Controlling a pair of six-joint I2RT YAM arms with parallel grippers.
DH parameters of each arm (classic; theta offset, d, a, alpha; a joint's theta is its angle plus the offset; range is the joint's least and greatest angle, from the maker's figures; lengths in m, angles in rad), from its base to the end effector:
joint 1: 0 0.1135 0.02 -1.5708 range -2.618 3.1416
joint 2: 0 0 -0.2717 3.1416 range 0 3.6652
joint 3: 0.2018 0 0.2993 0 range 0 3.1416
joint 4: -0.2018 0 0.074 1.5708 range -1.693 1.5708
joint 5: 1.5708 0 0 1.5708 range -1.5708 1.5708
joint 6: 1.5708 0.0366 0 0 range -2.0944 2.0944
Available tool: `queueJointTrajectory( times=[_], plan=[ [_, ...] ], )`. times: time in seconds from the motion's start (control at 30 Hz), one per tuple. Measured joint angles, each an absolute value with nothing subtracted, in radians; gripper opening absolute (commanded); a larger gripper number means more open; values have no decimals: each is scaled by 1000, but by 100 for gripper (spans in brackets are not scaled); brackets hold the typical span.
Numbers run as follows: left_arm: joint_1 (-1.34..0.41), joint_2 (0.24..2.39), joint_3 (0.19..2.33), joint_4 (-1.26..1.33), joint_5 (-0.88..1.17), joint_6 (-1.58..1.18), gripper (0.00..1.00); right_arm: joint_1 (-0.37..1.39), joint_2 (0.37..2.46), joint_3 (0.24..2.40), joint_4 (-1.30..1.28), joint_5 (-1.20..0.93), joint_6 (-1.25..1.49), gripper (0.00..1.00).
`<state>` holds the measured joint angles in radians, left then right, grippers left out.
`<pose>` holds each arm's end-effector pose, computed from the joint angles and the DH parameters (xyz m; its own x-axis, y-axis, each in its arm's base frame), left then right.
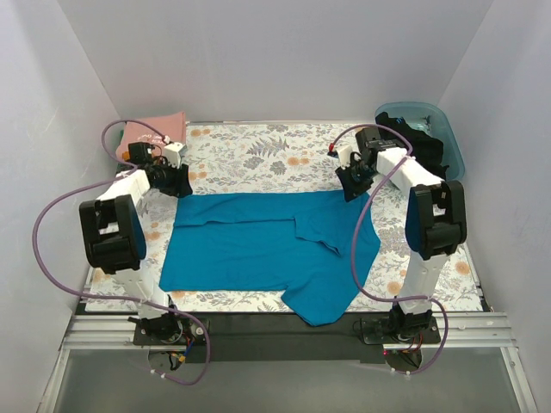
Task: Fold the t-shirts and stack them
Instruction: Fold the tshirt
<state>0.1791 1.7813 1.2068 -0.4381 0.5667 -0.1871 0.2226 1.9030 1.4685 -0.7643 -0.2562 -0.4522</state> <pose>0.4080 0.0539 0.1813 -0.8442 -0.3123 -0.4357 -0.0280 0.8374 -0.5459 0.4267 0.1061 0.1994 -0.6847 -0.5884 -0.4301 -0.6699 0.7405 0.0535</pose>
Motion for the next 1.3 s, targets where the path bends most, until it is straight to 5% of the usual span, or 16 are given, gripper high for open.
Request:
queueJointTrajectory(
  times=[0.27, 0.4, 0.7, 0.9, 1.07, 1.13, 1.3],
  plan=[
    [179, 1924, 1234, -442, 504, -155, 44, 218, 2010, 1487, -756, -221, -449, 23],
    [180, 1929, 1236, -432, 474, -125, 20, 218, 2029, 1487, -756, -202, -450, 23],
    [183, 1997, 1316, -395, 417, -155, 0, 218, 2120, 1613, -756, -142, -448, 23],
    [182, 2134, 1500, -369, 401, -223, 0, 218, 2253, 1821, -723, -82, -444, 26],
    [181, 2207, 1608, -354, 384, -279, 23, 219, 2346, 1971, -676, -24, -445, 39],
    [182, 2204, 1610, -364, 399, -297, 31, 218, 2355, 1988, -659, -7, -445, 47],
    [187, 2112, 1544, -423, 455, -318, 43, 216, 2278, 1942, -656, -47, -459, 88]
  ],
)
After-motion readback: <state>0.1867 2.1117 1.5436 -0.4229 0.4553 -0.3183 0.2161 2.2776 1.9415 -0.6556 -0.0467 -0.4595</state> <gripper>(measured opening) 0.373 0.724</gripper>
